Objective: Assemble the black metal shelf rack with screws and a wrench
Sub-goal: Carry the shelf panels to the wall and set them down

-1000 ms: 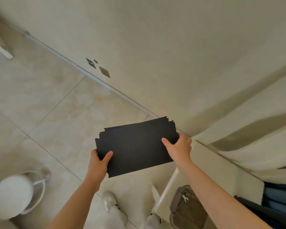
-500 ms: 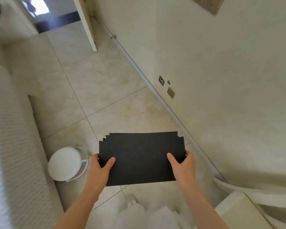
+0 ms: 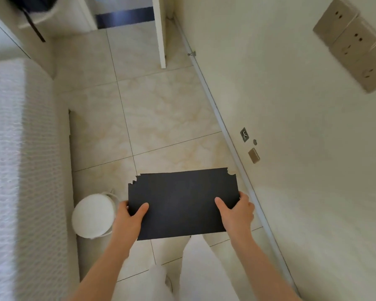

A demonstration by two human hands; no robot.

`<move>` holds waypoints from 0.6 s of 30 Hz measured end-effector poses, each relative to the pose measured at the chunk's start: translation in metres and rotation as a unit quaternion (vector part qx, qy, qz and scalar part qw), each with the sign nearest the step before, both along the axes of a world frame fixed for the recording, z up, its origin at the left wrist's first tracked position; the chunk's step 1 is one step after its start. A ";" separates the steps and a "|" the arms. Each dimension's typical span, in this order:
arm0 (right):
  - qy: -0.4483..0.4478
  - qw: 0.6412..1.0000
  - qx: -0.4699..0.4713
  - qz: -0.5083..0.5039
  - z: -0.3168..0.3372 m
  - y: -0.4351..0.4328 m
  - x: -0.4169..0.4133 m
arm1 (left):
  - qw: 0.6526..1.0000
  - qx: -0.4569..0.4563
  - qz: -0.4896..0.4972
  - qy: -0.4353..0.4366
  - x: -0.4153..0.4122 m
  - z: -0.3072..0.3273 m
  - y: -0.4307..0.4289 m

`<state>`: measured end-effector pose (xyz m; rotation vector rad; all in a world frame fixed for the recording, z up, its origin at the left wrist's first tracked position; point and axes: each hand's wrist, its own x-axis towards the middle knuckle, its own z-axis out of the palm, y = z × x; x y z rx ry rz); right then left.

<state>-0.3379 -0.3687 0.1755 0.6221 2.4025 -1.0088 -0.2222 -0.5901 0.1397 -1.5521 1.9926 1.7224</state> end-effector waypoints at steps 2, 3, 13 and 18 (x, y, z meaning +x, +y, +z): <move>-0.008 1.000 0.006 0.025 0.000 -0.008 -0.036 | 1.000 0.005 0.025 -0.005 -0.028 -0.001 -0.004; -0.009 0.999 0.008 0.036 -0.001 -0.013 -0.053 | 0.999 0.007 0.036 -0.008 -0.042 -0.003 -0.006; -0.024 0.994 0.010 0.110 -0.022 -0.075 -0.207 | 0.994 0.016 0.101 -0.023 -0.165 -0.024 -0.049; -0.023 0.992 0.014 0.121 -0.043 -0.113 -0.274 | 0.992 0.042 0.120 -0.018 -0.223 -0.048 -0.081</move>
